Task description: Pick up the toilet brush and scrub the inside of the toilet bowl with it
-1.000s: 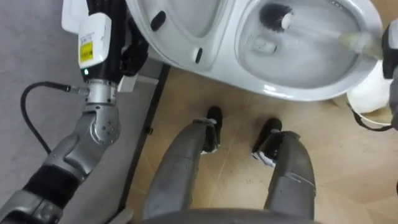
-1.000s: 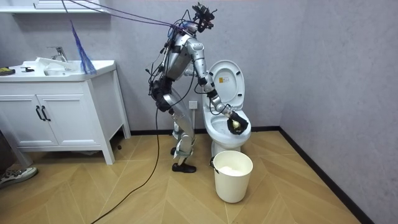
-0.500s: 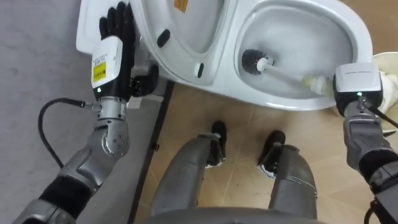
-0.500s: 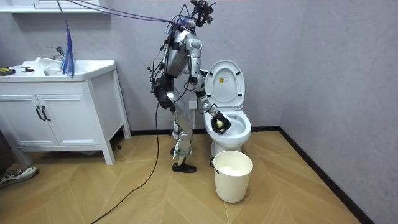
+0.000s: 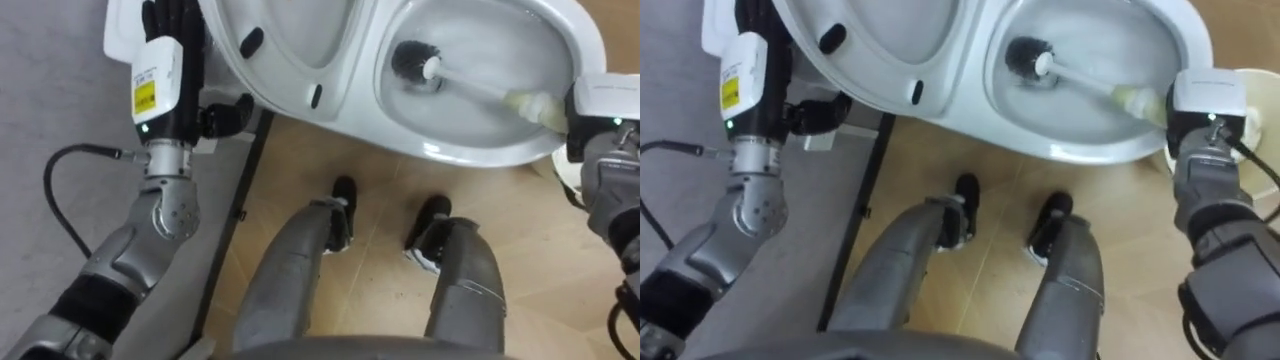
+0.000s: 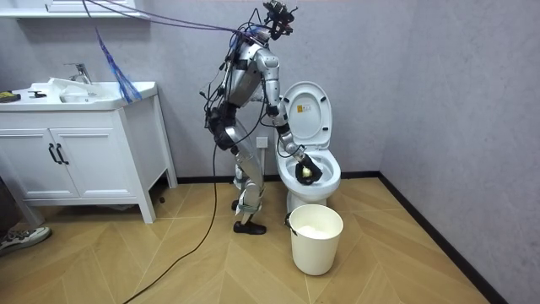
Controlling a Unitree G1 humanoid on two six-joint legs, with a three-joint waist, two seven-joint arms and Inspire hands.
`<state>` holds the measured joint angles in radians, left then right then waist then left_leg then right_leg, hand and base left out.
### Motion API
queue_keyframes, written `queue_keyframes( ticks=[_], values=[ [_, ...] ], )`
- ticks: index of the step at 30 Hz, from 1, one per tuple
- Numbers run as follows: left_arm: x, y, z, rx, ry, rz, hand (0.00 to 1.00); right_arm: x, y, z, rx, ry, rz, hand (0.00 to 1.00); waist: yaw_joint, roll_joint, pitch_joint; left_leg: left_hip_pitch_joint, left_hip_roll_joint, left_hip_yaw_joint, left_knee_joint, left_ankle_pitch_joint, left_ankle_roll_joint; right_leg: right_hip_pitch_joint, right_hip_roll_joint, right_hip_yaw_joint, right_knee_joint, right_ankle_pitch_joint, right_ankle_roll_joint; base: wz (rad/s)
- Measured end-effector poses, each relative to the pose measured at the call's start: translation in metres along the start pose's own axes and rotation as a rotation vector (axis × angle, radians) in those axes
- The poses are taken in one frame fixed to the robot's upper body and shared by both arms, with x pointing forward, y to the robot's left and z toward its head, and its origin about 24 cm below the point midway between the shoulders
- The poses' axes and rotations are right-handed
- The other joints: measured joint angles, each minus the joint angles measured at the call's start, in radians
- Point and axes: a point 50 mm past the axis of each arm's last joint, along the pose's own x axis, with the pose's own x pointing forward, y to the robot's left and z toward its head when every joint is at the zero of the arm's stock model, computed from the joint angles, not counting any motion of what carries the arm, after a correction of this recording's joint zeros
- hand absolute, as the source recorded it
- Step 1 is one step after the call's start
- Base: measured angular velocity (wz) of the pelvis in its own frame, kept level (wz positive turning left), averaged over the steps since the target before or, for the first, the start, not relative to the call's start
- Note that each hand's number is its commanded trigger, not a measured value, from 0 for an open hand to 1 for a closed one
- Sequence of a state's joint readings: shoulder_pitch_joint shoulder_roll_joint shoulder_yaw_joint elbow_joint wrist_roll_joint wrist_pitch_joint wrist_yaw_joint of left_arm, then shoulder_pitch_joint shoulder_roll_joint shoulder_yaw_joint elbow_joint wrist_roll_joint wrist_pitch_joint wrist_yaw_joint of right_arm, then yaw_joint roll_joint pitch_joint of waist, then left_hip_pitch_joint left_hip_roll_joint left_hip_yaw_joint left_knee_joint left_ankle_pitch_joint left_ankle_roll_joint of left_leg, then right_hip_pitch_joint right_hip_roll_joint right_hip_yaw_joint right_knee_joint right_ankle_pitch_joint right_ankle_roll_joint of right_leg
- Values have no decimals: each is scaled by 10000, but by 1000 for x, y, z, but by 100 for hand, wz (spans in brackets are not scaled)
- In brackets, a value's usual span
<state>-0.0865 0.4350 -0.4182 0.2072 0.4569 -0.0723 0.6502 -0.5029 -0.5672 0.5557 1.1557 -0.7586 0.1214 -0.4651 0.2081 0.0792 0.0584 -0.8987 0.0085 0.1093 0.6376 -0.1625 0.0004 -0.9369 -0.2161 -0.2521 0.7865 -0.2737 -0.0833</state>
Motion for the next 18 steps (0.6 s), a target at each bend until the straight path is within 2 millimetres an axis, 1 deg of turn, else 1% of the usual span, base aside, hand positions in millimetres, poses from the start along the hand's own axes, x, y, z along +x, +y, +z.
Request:
queue_keyframes(
  ticks=[1, 3, 4, 5, 6, 8, 9, 10, 11, 12, 13, 16, 18],
  values=[
    [-1, -1, -1, 196, -42, -100, 0, 0, 0, 0, -374, -144, -30, 100, 7, 25, -16, 5, -20, 41, 2, 11, 41, -2, -30, 19, -4, 3, 99, -4],
    [-1, -2, 0, 237, -101, -255, 0, -4, 5, 1, -1032, -361, 35, 100, 104, 61, -32, 49, 15, 35, 1, -4, 72, 94, 25, -2, -121, 80, 152, -7],
    [-2, -5, 1, 209, -115, -373, 0, -8, 11, 5, -1188, -483, 133, 100, 134, 158, -70, 84, 53, -50, -61, -21, 93, 239, 100, -88, -250, 131, 167, 0],
    [-3, -6, 1, 202, -105, -420, 0, -9, 13, 6, -1239, -466, 142, 100, 147, 206, -84, 122, 76, -77, -100, -21, 93, 329, 136, -146, -347, 172, 169, 0],
    [-5, -10, -1, 200, -2, -534, 0, -13, 17, 12, -1270, -558, 199, 100, 207, 327, -130, 242, 156, -121, -165, -22, 91, 567, 278, -247, -609, 306, 117, -8],
    [-10, -17, -3, 177, 222, -824, 0, -20, 28, 20, -1259, -541, 486, 100, 205, 531, -209, 577, 184, -204, -365, -24, 90, 980, 469, -246, -968, 408, 163, -4],
    [-17, -22, -6, 129, 439, -1133, 0, -27, 37, 24, -1250, -519, 706, 100, 172, 730, -325, 790, 210, -277, -506, -25, 88, 1302, 563, -314, -1255, 460, 213, 0],
    [-23, -25, -10, 50, 685, -1323, 0, -32, 43, 29, -1172, -500, 903, 100, 154, 876, -373, 1022, 245, -280, -685, -21, 85, 1568, 656, -337, -1518, 541, 235, -6],
    [-24, -27, -10, 21, 745, -1380, 0, -33, 45, 31, -1154, -452, 1007, 100, 167, 962, -377, 1146, 273, -272, -762, -20, 83, 1705, 706, -337, -1675, 609, 238, -19],
    [-29, -30, -12, -45, 942, -1493, 0, -35, 47, 36, -969, -330, 1214, 100, 174, 1118, -396, 1352, 344, -258, -944, -11, 64, 1947, 828, -336, -2012, 742, 235, -25],
    [-34, -34, -13, -113, 1142, -1620, 0, -37, 49, 40, -758, -220, 1444, 100, 174, 1179, -395, 1616, 342, -218, -1246, 41, 31, 2149, 859, -351, -2274, 859, 227, -24],
    [-42, -37, -19, -128, 1567, -1730, 0, -40, 55, 44, -446, -10, 1919, 100, 167, 1292, -417, 1990, 342, -237, -1765, 172, -21, 2547, 961, -441, -2707, 944, 223, -5],
    [-44, -38, -18, -196, 1593, -1741, 0, -40, 56, 42, -212, 219, 2050, 100, 200, 1289, -406, 2112, 343, -243, -1771, 212, -38, 2644, 947, -457, -2701, 923, 207, 11]
  ],
)
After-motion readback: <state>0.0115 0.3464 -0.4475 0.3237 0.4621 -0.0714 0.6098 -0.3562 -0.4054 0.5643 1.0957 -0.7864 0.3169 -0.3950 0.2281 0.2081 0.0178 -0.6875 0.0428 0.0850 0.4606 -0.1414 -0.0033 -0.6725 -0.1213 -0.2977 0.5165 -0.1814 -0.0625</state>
